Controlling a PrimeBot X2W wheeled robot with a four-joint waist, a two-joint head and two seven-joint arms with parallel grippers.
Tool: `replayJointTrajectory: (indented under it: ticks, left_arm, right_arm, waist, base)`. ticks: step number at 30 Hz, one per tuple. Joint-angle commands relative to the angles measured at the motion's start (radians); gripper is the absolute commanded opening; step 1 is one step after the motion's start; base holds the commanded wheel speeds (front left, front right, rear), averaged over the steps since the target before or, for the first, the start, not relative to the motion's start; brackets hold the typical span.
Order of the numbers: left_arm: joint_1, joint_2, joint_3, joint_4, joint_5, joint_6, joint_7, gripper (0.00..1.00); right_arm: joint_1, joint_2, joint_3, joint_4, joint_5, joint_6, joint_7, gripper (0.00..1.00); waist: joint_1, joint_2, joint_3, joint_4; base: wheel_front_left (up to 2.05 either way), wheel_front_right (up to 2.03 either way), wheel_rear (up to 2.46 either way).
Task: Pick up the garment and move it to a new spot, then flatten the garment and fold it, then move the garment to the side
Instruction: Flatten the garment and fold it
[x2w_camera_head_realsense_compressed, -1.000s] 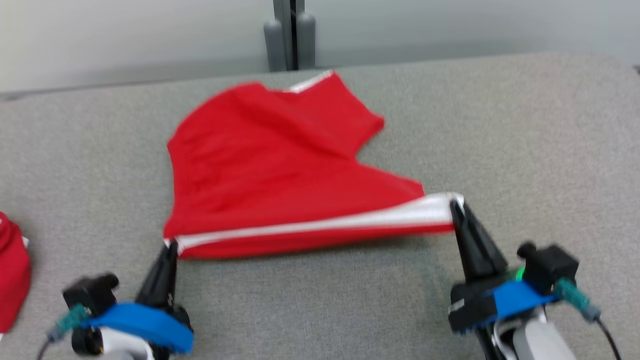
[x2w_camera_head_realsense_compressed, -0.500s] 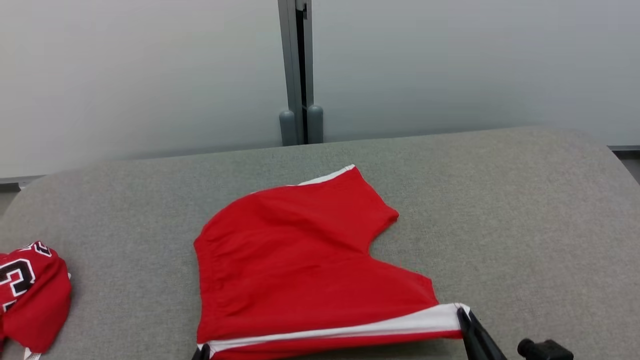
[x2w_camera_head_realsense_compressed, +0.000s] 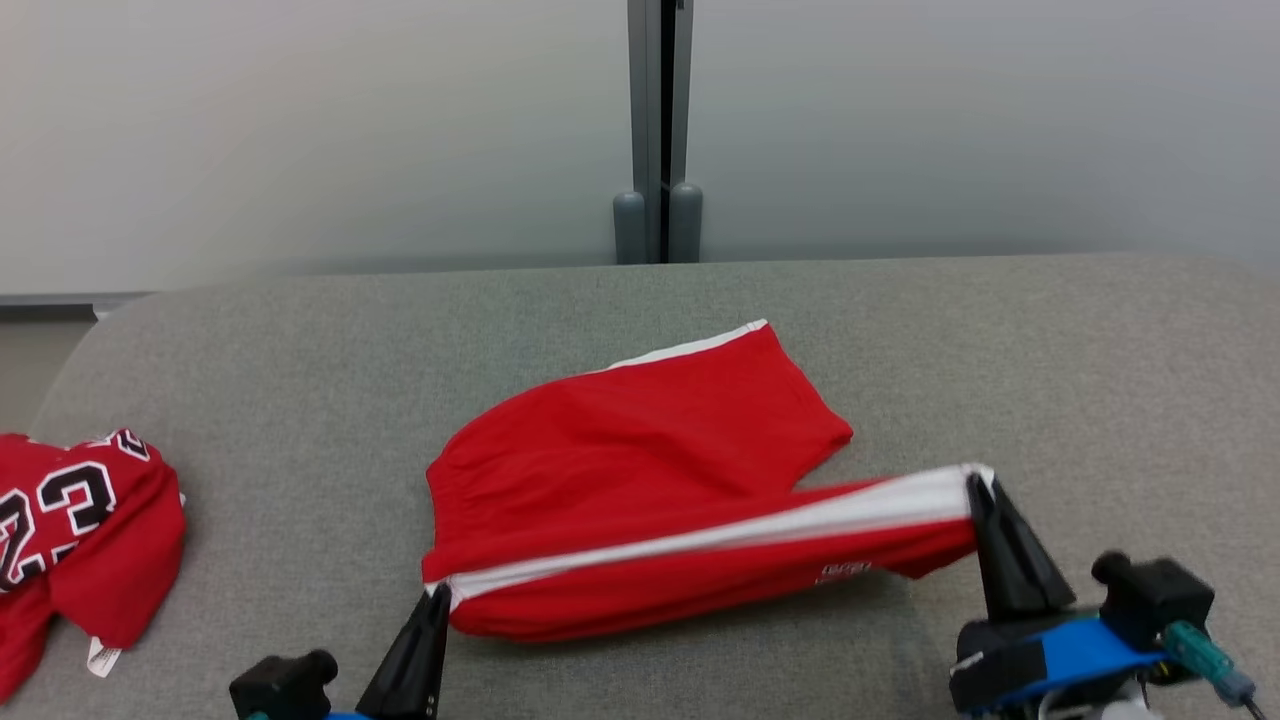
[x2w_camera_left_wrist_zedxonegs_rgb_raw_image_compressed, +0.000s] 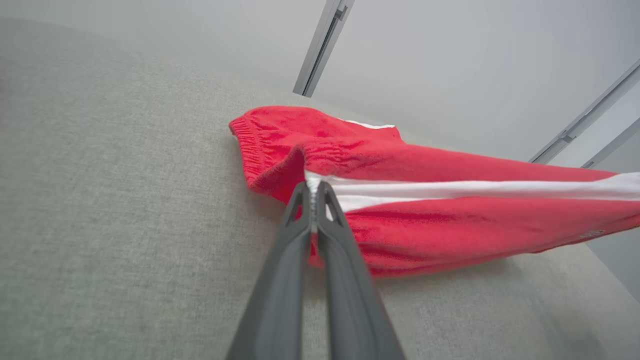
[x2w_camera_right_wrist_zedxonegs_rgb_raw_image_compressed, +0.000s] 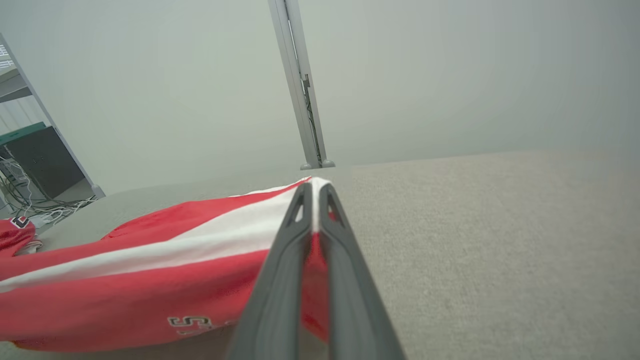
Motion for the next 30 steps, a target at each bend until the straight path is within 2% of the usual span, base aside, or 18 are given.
replayJointTrajectory:
  ticks: [1, 6, 18, 23, 30]
  left_arm:
    - [-0.044, 0.016, -0.009, -0.012, -0.009, 0.003, -0.002, 0.0]
    - [-0.174, 0.054, -0.085, -0.045, -0.062, 0.003, -0.002, 0.0]
    - [-0.471, 0.12, -0.198, -0.03, -0.208, 0.003, -0.002, 0.0]
    - [-0.555, 0.127, -0.233, -0.006, -0.237, 0.003, -0.003, 0.0]
    - [-0.617, 0.123, -0.257, 0.006, -0.251, 0.003, -0.002, 0.0]
  right_arm:
    - [-0.046, -0.009, -0.012, 0.004, -0.01, -0.002, -0.005, 0.0]
    - [-0.234, -0.007, -0.02, 0.042, -0.042, -0.001, -0.005, 0.0]
    - [-0.614, -0.007, -0.053, 0.288, -0.186, -0.001, -0.005, 0.0]
    - [-0.719, -0.008, -0.107, 0.347, -0.221, -0.001, -0.005, 0.0]
    - [-0.774, -0.008, -0.146, 0.389, -0.259, -0.001, -0.005, 0.0]
  waist:
    - [0.0, 0.0, 0.035, 0.025]
    - [0.0, 0.0, 0.124, 0.065]
    - [0.0, 0.0, 0.34, 0.151]
    - [0.0, 0.0, 0.401, 0.171]
    - [0.0, 0.0, 0.449, 0.184]
  base:
    - [0.0, 0.0, 0.0]
    - [0.0, 0.0, 0.0]
    - [0.0, 0.0, 0.0]
    - [0.0, 0.0, 0.0]
    - [0.0, 0.0, 0.0]
